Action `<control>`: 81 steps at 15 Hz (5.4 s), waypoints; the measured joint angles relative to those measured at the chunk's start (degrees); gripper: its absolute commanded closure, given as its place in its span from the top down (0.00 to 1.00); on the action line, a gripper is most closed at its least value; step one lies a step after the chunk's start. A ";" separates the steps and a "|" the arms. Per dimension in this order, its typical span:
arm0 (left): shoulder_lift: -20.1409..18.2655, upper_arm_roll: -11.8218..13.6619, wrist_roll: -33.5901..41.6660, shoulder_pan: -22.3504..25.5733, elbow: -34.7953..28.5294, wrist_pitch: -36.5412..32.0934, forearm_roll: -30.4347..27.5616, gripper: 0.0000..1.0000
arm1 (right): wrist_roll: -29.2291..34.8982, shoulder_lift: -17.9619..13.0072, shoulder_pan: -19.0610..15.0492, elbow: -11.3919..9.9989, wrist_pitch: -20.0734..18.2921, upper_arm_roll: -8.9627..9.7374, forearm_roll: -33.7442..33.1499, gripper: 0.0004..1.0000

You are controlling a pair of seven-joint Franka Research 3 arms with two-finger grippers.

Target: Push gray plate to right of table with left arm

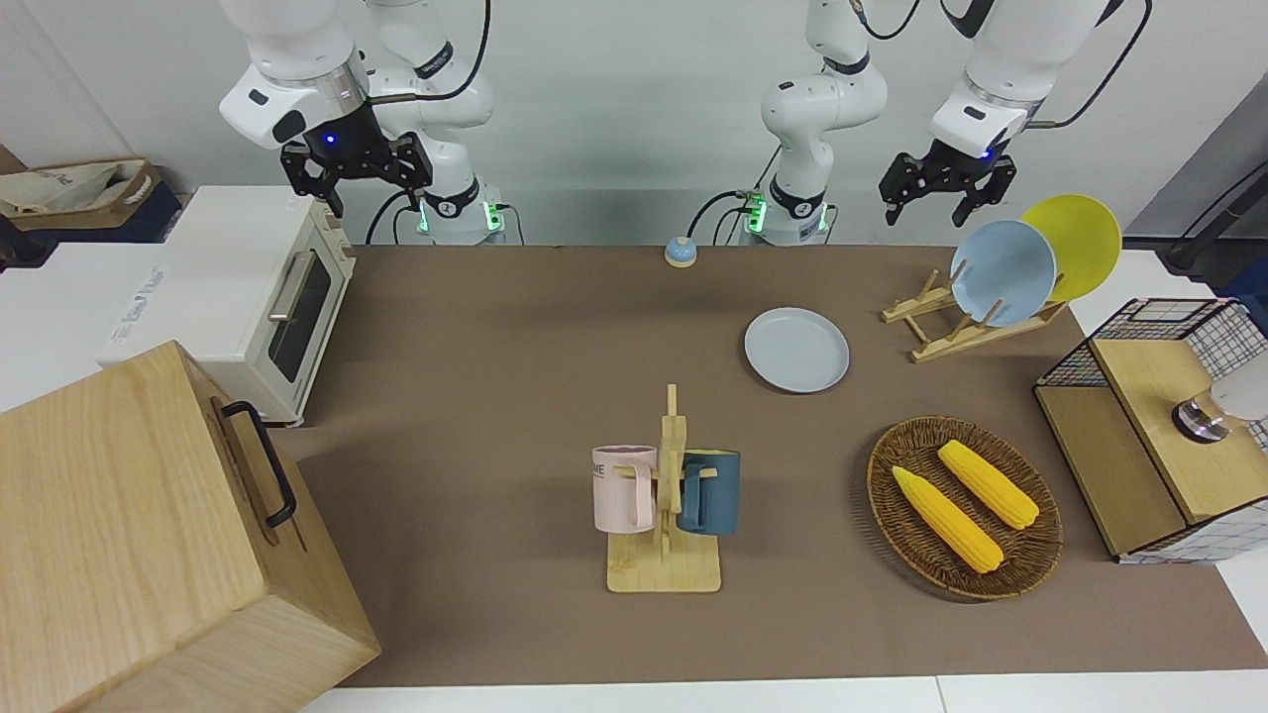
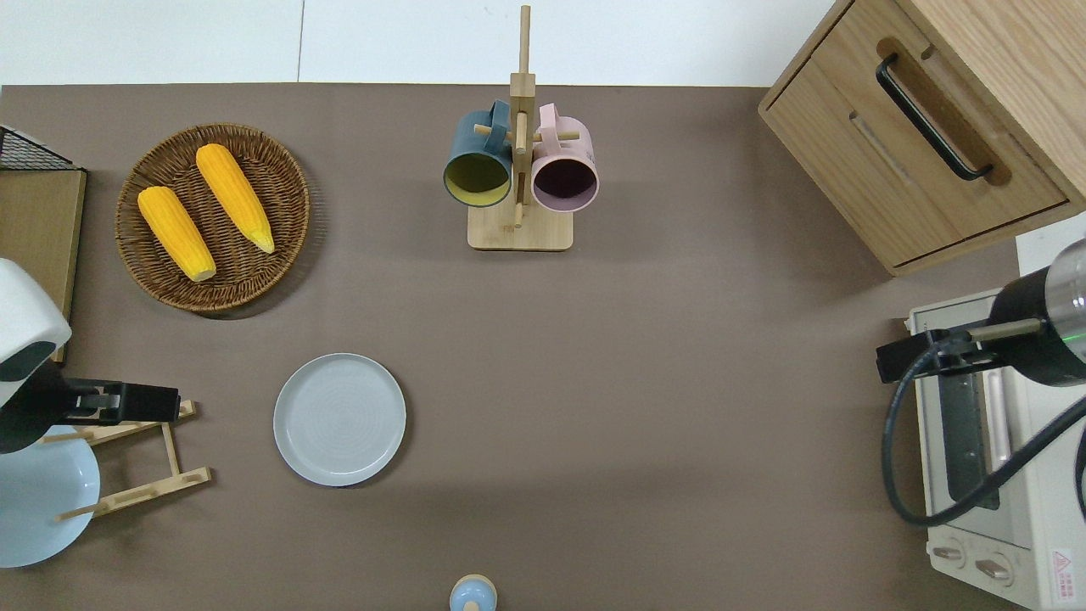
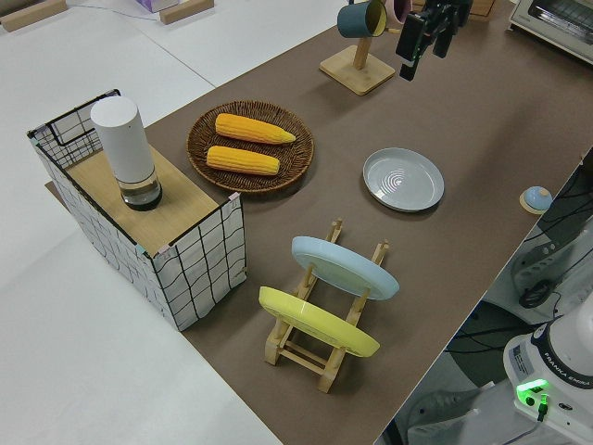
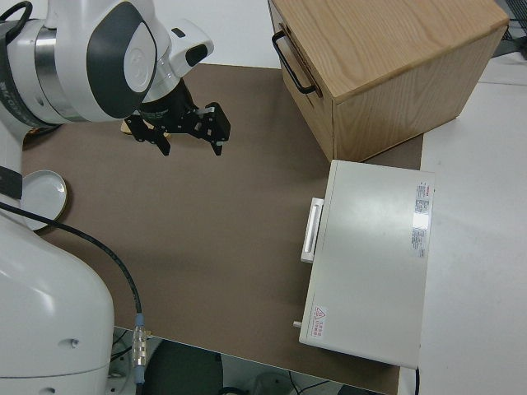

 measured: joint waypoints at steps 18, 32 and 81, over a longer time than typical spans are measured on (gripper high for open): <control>7.05 0.96 -0.01 0.07 8.72 0.77 -0.17 0.99 | 0.00 0.00 0.00 0.00 0.00 0.00 0.00 0.98; 9.38 0.01 -0.02 -0.24 3.39 6.06 -0.15 1.00 | 0.00 0.00 0.00 0.00 0.00 0.00 0.00 0.98; 8.77 -0.86 -5.46 -5.09 -41.14 54.72 -0.15 0.00 | 0.00 0.00 0.00 0.00 0.00 0.00 0.00 0.98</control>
